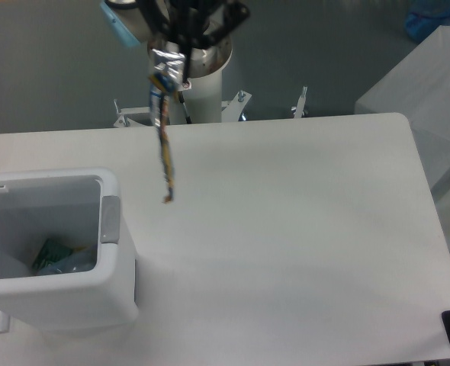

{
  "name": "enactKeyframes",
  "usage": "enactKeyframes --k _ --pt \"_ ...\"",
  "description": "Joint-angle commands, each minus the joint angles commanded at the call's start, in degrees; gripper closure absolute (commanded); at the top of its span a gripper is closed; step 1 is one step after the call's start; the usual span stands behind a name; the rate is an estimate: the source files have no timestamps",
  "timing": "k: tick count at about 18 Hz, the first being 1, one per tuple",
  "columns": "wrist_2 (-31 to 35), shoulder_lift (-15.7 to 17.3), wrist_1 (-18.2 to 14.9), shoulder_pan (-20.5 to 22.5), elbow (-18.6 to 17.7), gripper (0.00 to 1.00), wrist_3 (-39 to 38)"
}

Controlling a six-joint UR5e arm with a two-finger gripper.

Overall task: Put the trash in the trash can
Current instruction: 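Carry the dangling wrappers over the white bin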

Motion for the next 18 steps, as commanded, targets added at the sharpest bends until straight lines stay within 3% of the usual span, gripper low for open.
enactKeyframes --k 6,18 --pt "-0.26 -1.05 0.0 -6.06 -0.27 1.0 -2.29" --pt "-0.44 -7.38 0.18 -8.79 -1.32 1.0 -1.76"
